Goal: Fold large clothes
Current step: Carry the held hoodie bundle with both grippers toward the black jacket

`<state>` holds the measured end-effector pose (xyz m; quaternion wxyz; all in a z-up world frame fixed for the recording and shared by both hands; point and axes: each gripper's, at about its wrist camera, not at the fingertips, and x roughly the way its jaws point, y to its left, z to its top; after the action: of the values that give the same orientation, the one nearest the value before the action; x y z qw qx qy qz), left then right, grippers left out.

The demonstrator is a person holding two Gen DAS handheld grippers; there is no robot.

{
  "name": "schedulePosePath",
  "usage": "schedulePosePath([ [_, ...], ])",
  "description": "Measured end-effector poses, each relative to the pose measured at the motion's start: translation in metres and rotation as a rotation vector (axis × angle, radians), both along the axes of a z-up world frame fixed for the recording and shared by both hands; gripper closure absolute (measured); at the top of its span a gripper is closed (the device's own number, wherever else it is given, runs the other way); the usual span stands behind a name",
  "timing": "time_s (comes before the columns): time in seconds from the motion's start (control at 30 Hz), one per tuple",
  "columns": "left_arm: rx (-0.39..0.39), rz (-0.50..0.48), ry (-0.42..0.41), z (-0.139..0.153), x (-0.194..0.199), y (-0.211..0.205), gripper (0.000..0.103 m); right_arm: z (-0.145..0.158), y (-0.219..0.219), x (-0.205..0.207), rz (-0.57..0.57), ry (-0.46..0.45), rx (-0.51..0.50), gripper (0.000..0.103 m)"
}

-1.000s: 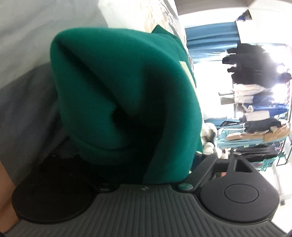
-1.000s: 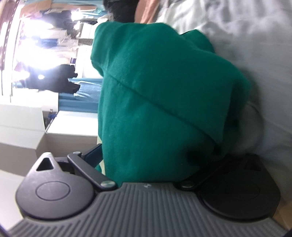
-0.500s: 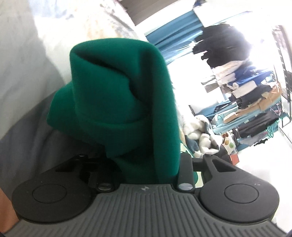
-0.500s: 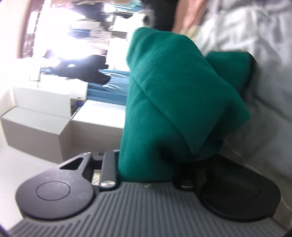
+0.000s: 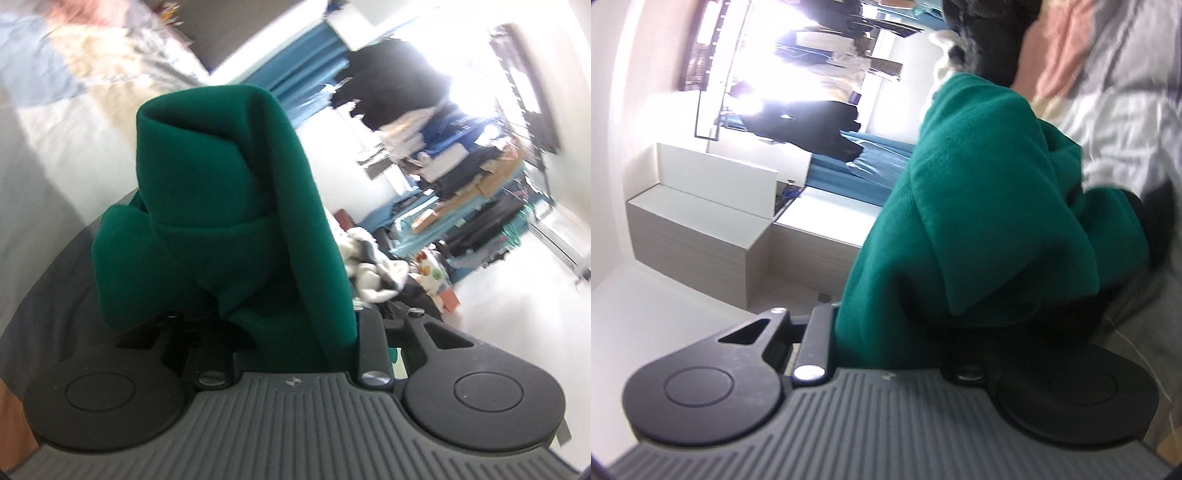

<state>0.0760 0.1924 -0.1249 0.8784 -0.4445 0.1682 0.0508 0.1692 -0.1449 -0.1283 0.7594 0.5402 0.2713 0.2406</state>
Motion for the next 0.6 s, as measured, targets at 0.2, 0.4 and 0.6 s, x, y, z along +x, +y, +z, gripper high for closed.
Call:
schedulePosePath([
  [0.2, 0.042, -0.089, -0.062, 0.037, 0.001, -0.018, 0.070, 0.037, -0.036, -0.004, -0.024, -0.068, 0.004, 0.073],
  [0.4, 0.070, -0.196, -0.107, 0.094, 0.054, -0.069, 0.070, 0.079, -0.089, 0.010, -0.099, -0.138, 0.003, 0.073],
  [0.6, 0.064, -0.317, -0.133, 0.130, 0.140, -0.134, 0.070, 0.120, -0.164, 0.043, -0.195, -0.201, -0.043, 0.073],
])
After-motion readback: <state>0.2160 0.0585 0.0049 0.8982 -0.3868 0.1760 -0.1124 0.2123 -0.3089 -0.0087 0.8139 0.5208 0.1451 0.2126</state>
